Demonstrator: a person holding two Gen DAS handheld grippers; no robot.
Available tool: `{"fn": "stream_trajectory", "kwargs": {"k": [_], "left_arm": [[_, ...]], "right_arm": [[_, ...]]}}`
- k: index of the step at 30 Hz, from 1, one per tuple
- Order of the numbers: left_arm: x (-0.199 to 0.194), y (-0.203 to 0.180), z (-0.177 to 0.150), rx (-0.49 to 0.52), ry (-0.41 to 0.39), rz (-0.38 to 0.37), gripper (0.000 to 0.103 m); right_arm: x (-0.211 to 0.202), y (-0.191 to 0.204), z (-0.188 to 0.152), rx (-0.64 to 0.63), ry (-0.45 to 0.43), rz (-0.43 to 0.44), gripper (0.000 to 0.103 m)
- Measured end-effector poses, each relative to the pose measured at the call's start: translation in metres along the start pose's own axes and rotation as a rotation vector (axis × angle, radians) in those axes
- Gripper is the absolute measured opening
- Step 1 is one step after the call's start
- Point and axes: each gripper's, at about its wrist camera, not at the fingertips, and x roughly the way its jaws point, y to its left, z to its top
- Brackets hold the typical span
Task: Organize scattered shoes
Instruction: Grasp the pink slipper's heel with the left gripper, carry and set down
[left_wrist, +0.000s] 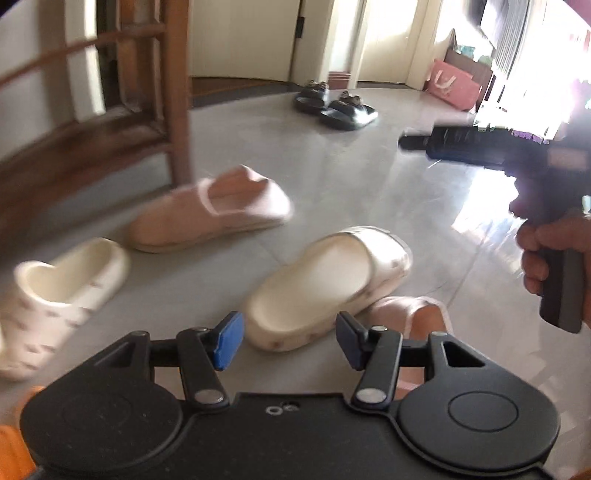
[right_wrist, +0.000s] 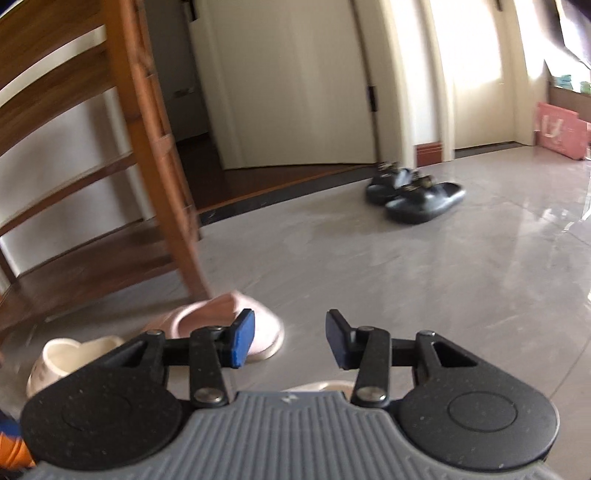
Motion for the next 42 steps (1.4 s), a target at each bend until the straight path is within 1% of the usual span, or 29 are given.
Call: {"fn": "stream_trajectory", "kwargs": {"k": [3,5,6,7,8,9,12,13,16,17,18,19,20,22,23,24,25,26,27,28,30,31,32,36,38,39,40,41,42], "left_arm": [[0.014,-0.016,-0.003,0.039,0.028,-0.071,0.055],[0.022,-0.027,-0.008,0.093,0.061,-0.128,0.055],[0.026,-0.033,-0.010,0.122,0.081,-0.152,0.055],[0.030,-0.038,-0.012,0.150,0.100,-0.174,0.055],[0.031,-0.039,-0.012,0.156,0.103,-0.180,0.055],[0.038,-0.046,-0.017,0.190,0.125,-0.215,0.055],[0.055,-0.054,-0.023,0.219,0.182,-0.198,0.055],[0.067,-0.055,-0.026,0.211,0.213,-0.179,0.055],[0.083,-0.054,-0.031,0.171,0.250,-0.180,0.044],[0.087,-0.054,-0.033,0.160,0.260,-0.186,0.034],[0.089,-0.056,-0.034,0.163,0.264,-0.194,0.019],[0.090,-0.058,-0.033,0.171,0.263,-0.188,0.019],[0.091,-0.059,-0.032,0.177,0.262,-0.182,0.010],[0.093,-0.061,-0.032,0.154,0.268,-0.195,0.008],[0.096,-0.060,-0.031,0.081,0.286,-0.211,0.008],[0.099,-0.059,-0.030,0.005,0.304,-0.227,0.008],[0.104,-0.060,-0.030,-0.110,0.326,-0.242,0.008],[0.107,-0.062,-0.030,-0.168,0.337,-0.251,0.008],[0.109,-0.064,-0.030,-0.202,0.342,-0.258,0.008],[0.114,-0.068,-0.031,-0.279,0.356,-0.280,0.008],[0.125,-0.075,-0.031,-0.379,0.377,-0.309,0.008],[0.131,-0.078,-0.032,-0.427,0.386,-0.323,0.008],[0.135,-0.081,-0.031,-0.434,0.381,-0.328,0.008],[0.146,-0.099,-0.025,-0.443,0.308,-0.340,0.008],[0.153,-0.100,-0.021,-0.432,0.270,-0.359,0.012],[0.153,-0.101,-0.019,-0.385,0.262,-0.349,0.021],[0.152,-0.101,-0.016,-0.338,0.255,-0.339,0.026],[0.150,-0.101,-0.014,-0.273,0.259,-0.350,0.034],[0.145,-0.101,-0.012,-0.239,0.254,-0.354,0.041]], "right_arm": [[-0.020,-0.009,0.000,0.037,-0.041,-0.024,0.047],[-0.041,-0.023,-0.011,0.140,-0.045,-0.062,0.047],[-0.041,-0.026,-0.012,0.152,-0.042,-0.068,0.048],[-0.049,-0.034,-0.021,0.198,-0.028,-0.090,0.048],[-0.054,-0.038,-0.028,0.218,-0.013,-0.109,0.048],[-0.058,-0.042,-0.034,0.236,0.002,-0.128,0.048],[-0.068,-0.048,-0.058,0.245,0.071,-0.196,0.048],[-0.069,-0.048,-0.060,0.244,0.077,-0.200,0.048],[-0.079,-0.044,-0.068,0.240,0.097,-0.214,0.048],[-0.079,-0.043,-0.068,0.239,0.097,-0.215,0.048],[-0.081,-0.042,-0.068,0.236,0.096,-0.215,0.048],[-0.082,-0.042,-0.069,0.233,0.095,-0.215,0.048],[-0.084,-0.040,-0.069,0.226,0.092,-0.214,0.048],[-0.085,-0.039,-0.069,0.217,0.089,-0.214,0.048],[-0.085,-0.041,-0.069,0.216,0.088,-0.215,0.048],[-0.085,-0.042,-0.069,0.214,0.084,-0.221,0.048],[-0.085,-0.043,-0.069,0.212,0.081,-0.227,0.048],[-0.086,-0.045,-0.069,0.211,0.079,-0.234,0.048],[-0.087,-0.048,-0.070,0.209,0.077,-0.245,0.048],[-0.088,-0.051,-0.070,0.208,0.076,-0.255,0.048],[-0.092,-0.056,-0.071,0.208,0.076,-0.271,0.048],[-0.095,-0.063,-0.072,0.211,0.075,-0.292,0.048],[-0.096,-0.068,-0.073,0.213,0.073,-0.305,0.048],[-0.098,-0.083,-0.076,0.223,0.076,-0.343,0.048],[-0.098,-0.088,-0.079,0.226,0.083,-0.354,0.049],[-0.099,-0.089,-0.080,0.227,0.085,-0.357,0.049],[-0.097,-0.090,-0.082,0.230,0.093,-0.358,0.049],[-0.095,-0.091,-0.084,0.233,0.100,-0.360,0.049],[-0.093,-0.092,-0.086,0.236,0.108,-0.361,0.049]]}}
